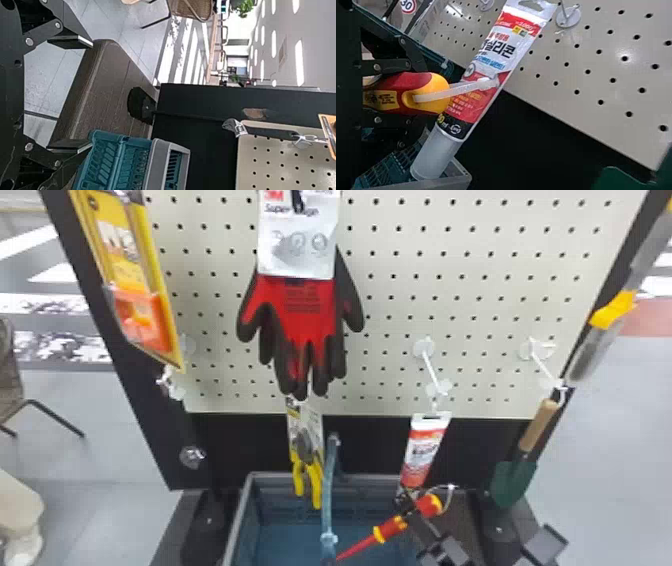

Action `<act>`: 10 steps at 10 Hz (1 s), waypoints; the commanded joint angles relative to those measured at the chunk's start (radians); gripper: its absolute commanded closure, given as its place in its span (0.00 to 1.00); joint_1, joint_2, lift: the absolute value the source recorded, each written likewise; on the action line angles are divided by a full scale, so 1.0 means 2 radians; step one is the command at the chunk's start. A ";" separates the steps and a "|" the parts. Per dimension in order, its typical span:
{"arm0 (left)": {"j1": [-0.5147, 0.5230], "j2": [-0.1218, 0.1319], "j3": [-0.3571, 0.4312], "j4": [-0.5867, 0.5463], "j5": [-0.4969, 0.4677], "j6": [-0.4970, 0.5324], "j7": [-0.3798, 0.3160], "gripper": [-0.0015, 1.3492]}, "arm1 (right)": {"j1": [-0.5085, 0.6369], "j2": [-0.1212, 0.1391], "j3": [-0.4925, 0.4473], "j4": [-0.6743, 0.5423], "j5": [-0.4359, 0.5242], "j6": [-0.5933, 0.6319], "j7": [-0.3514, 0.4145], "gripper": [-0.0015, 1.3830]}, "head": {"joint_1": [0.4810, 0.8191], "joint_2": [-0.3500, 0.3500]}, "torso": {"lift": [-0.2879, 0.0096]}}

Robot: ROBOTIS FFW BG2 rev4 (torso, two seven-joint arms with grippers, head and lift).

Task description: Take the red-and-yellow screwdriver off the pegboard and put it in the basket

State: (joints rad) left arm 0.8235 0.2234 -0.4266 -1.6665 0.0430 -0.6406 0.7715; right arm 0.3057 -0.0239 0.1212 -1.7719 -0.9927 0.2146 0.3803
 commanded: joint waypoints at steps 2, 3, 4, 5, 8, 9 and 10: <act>-0.006 0.002 -0.003 0.004 0.002 -0.003 0.001 0.29 | -0.021 -0.004 0.018 0.024 -0.005 -0.007 0.000 0.86 | 0.20 0.50 | 0.63; -0.007 0.002 -0.002 0.005 0.002 -0.003 0.000 0.29 | -0.024 -0.004 0.021 0.025 -0.005 -0.008 0.000 0.86 | 0.20 0.50 | 0.63; -0.007 0.003 -0.002 0.005 0.003 -0.003 0.000 0.29 | -0.026 -0.006 0.027 0.030 -0.005 -0.010 0.000 0.86 | 0.20 0.50 | 0.63; -0.007 0.003 -0.003 0.005 0.003 -0.003 0.000 0.29 | -0.029 -0.008 0.035 0.031 -0.005 -0.013 0.001 0.86 | 0.20 0.50 | 0.63; -0.009 0.004 -0.003 0.007 0.003 -0.004 0.000 0.29 | -0.040 -0.013 0.048 0.035 0.000 -0.008 0.007 0.71 | 0.20 0.50 | 0.63; -0.009 0.004 -0.003 0.007 0.003 -0.005 0.000 0.29 | -0.045 -0.016 0.048 0.030 0.010 -0.001 0.007 0.46 | 0.20 0.50 | 0.63; -0.010 0.004 -0.003 0.007 0.003 -0.004 0.000 0.29 | -0.048 -0.018 0.048 0.029 0.013 0.005 0.009 0.46 | 0.20 0.50 | 0.63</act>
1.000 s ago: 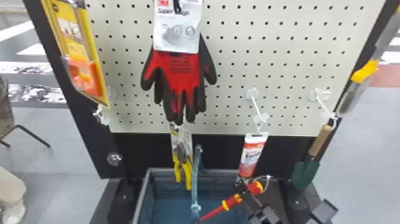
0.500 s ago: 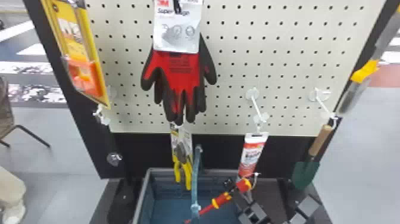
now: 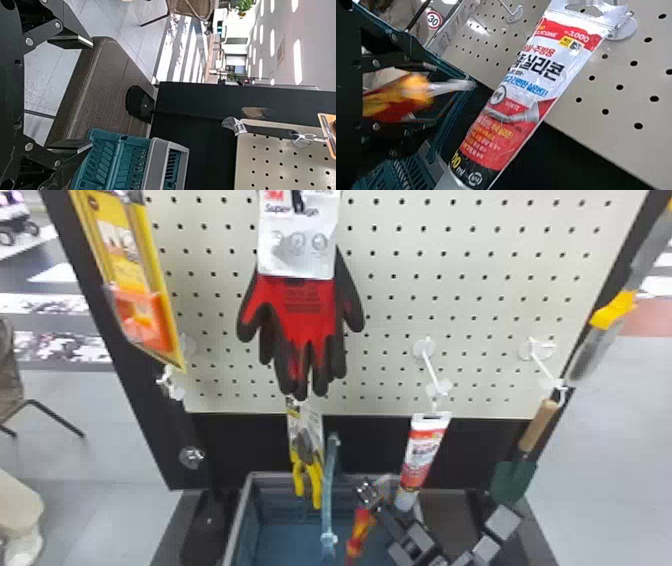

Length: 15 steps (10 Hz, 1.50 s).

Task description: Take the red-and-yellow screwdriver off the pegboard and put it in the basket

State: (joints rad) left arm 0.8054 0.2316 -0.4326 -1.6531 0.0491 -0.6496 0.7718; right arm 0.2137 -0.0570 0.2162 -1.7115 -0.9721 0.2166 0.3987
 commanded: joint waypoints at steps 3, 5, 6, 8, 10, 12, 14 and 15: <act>-0.001 0.001 -0.001 0.001 0.000 0.000 0.001 0.29 | -0.008 -0.004 0.000 -0.004 0.012 0.014 0.002 0.29 | 0.20 0.50 | 0.63; -0.001 0.001 -0.001 0.001 0.000 0.000 0.000 0.29 | -0.008 -0.004 -0.001 -0.004 0.010 0.017 0.002 0.29 | 0.20 0.50 | 0.63; -0.001 0.001 -0.001 0.001 0.000 -0.001 0.000 0.29 | -0.008 -0.004 -0.001 -0.004 0.010 0.017 0.002 0.29 | 0.20 0.50 | 0.63; -0.001 0.001 -0.001 0.001 0.001 0.000 0.001 0.29 | -0.009 -0.004 -0.001 -0.004 0.011 0.017 0.002 0.29 | 0.20 0.50 | 0.63; -0.001 0.001 -0.001 0.001 0.001 0.000 0.001 0.29 | -0.009 -0.004 -0.001 -0.004 0.010 0.019 0.002 0.29 | 0.20 0.50 | 0.63; -0.001 0.001 -0.002 0.001 0.001 0.000 0.001 0.29 | -0.008 -0.004 -0.002 -0.005 0.010 0.019 0.002 0.29 | 0.20 0.50 | 0.63; -0.001 0.001 -0.002 0.001 0.001 -0.001 0.000 0.29 | -0.006 -0.004 -0.002 -0.006 0.009 0.019 0.002 0.29 | 0.20 0.50 | 0.63; -0.001 0.001 -0.002 0.001 0.001 -0.001 0.001 0.29 | -0.006 -0.004 -0.002 -0.008 0.009 0.019 0.002 0.29 | 0.20 0.50 | 0.63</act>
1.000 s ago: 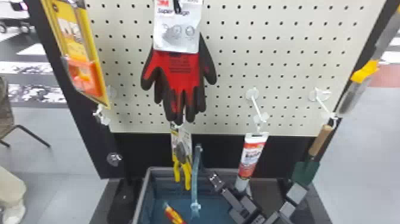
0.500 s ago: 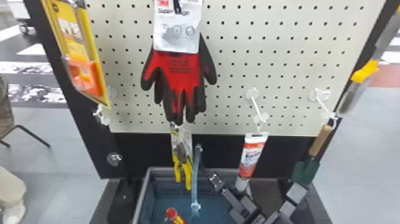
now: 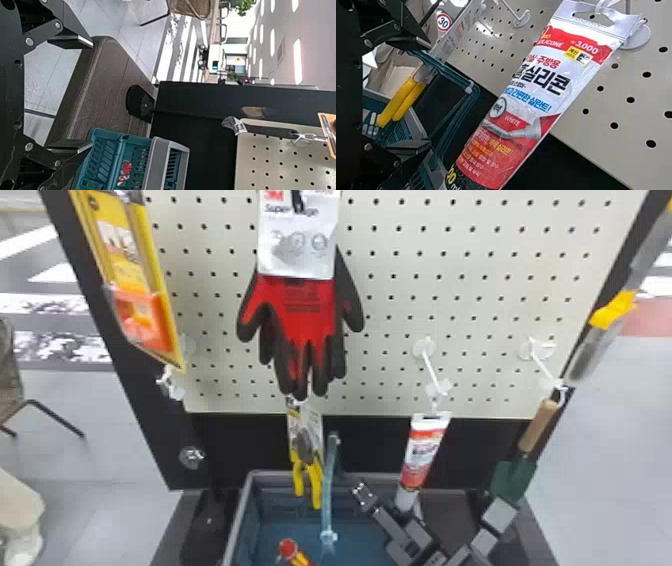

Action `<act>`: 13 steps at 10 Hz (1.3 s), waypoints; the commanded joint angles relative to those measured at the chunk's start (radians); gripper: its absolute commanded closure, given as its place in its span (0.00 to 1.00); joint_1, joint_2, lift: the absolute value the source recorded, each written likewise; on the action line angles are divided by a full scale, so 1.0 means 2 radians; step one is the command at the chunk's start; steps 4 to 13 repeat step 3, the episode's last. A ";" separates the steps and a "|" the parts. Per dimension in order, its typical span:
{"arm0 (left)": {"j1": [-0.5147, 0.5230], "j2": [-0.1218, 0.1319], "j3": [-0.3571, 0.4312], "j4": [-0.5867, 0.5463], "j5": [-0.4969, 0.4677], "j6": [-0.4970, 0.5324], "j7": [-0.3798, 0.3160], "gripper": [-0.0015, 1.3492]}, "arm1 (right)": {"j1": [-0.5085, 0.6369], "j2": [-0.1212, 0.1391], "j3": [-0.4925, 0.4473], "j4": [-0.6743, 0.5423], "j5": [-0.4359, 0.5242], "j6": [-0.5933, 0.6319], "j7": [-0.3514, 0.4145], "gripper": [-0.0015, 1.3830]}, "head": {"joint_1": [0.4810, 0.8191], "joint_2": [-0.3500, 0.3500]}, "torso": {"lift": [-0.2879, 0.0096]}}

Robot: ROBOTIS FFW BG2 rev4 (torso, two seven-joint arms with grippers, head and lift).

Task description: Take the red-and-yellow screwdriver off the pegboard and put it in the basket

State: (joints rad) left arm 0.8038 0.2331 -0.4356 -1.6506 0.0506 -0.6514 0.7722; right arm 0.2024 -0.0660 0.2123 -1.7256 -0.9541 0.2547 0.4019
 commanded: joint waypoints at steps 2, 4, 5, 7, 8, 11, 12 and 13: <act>0.000 0.000 0.000 0.000 0.000 0.000 0.000 0.29 | 0.001 0.000 0.000 -0.002 0.000 -0.001 0.000 0.29 | 0.20 0.50 | 0.63; 0.001 -0.001 0.000 0.000 0.000 0.001 0.000 0.29 | 0.001 0.000 0.000 -0.002 0.000 -0.001 0.000 0.29 | 0.20 0.50 | 0.63; 0.001 -0.001 0.000 0.000 0.000 0.001 0.000 0.29 | 0.001 0.000 0.000 -0.002 0.000 -0.001 0.000 0.29 | 0.20 0.50 | 0.63; 0.001 -0.001 0.000 0.000 0.000 0.001 0.000 0.29 | 0.001 0.000 0.000 -0.002 0.000 -0.001 0.000 0.29 | 0.20 0.50 | 0.63; 0.001 -0.001 0.000 0.000 0.000 0.001 0.000 0.29 | 0.001 0.000 0.000 -0.002 0.000 -0.001 0.000 0.29 | 0.20 0.50 | 0.63; 0.001 -0.001 0.000 0.000 0.000 0.001 0.000 0.29 | 0.001 0.000 0.000 -0.002 0.000 -0.001 0.000 0.29 | 0.20 0.50 | 0.63; 0.001 -0.001 0.000 0.000 0.000 0.001 0.000 0.29 | 0.001 0.000 0.000 -0.002 0.000 -0.001 0.000 0.29 | 0.20 0.50 | 0.63; 0.001 -0.001 0.000 0.000 0.000 0.001 0.000 0.29 | 0.001 0.000 0.000 -0.002 0.000 -0.001 0.000 0.29 | 0.20 0.50 | 0.63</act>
